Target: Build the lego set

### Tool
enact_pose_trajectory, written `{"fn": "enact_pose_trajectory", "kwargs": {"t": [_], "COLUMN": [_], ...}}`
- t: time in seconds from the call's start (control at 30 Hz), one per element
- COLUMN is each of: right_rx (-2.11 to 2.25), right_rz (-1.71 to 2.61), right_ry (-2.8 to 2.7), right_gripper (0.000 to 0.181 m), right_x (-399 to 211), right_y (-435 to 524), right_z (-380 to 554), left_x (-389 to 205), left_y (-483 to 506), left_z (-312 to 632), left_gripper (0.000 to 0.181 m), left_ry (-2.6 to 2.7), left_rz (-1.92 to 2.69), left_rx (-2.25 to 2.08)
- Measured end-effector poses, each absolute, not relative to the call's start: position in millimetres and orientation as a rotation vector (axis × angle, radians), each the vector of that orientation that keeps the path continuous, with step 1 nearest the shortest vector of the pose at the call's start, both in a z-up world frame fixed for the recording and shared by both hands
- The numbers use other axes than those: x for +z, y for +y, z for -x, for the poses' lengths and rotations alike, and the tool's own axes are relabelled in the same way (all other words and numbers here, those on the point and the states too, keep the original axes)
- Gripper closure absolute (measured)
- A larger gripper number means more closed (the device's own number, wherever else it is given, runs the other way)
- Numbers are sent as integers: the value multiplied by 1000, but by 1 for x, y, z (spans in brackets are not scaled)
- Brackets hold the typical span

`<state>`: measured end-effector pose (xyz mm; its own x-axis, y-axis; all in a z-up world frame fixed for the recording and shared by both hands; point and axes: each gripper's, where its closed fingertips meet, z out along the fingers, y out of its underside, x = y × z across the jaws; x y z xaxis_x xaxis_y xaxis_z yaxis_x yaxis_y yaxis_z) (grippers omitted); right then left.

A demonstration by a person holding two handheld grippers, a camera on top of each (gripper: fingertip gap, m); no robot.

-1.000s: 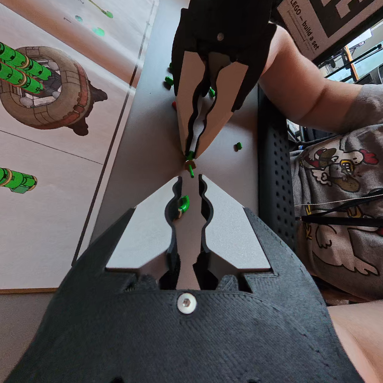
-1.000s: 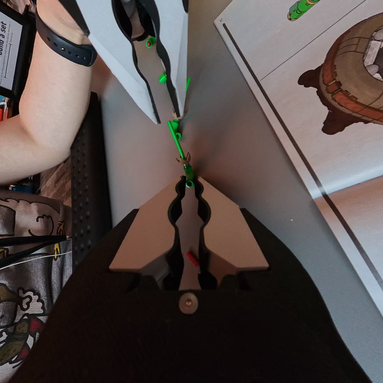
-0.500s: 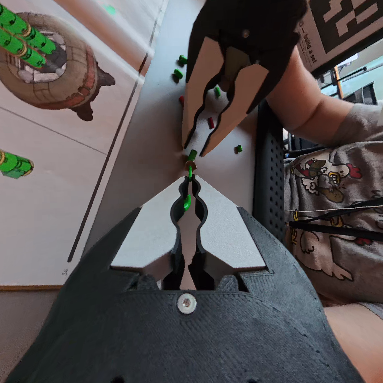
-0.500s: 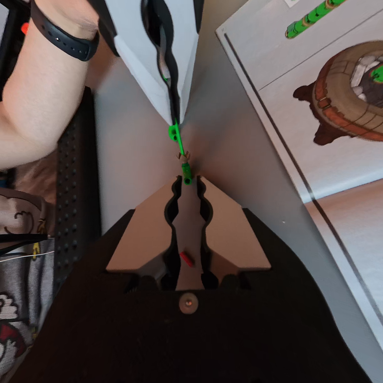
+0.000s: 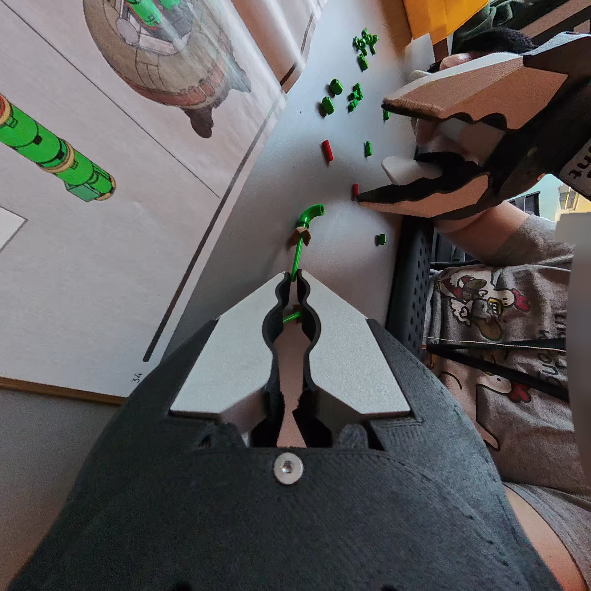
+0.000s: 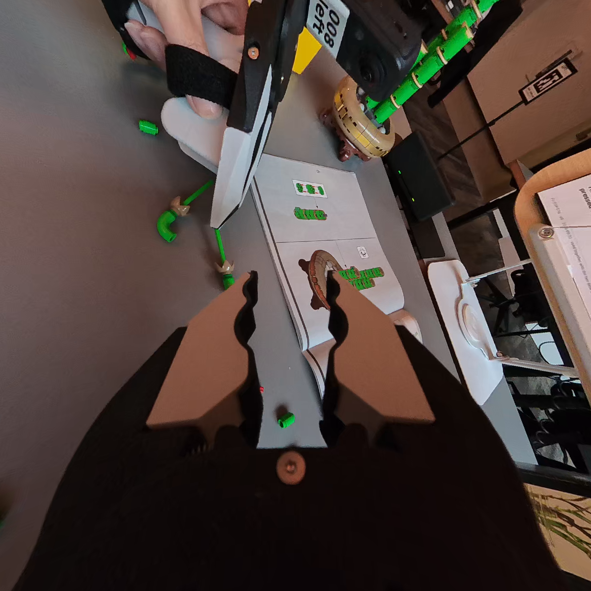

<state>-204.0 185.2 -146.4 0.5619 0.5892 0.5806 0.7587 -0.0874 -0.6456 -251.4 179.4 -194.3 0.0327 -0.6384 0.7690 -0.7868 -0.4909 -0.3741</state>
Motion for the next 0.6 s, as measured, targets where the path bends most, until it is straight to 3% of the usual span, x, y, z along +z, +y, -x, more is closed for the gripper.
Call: {"fn": "enact_pose_trajectory", "kwargs": {"t": [0.6], "right_rx": [-142], "right_rz": [1842], "right_ry": [-1131], "right_gripper": [142], "right_x": [-159], "right_y": [181], "right_z": [206], "left_x": [-192], "left_y": [192], "left_z": [249], "left_gripper": [164], "left_ry": [-1465], "left_rz": [-2206], "left_rx": [1487]}}
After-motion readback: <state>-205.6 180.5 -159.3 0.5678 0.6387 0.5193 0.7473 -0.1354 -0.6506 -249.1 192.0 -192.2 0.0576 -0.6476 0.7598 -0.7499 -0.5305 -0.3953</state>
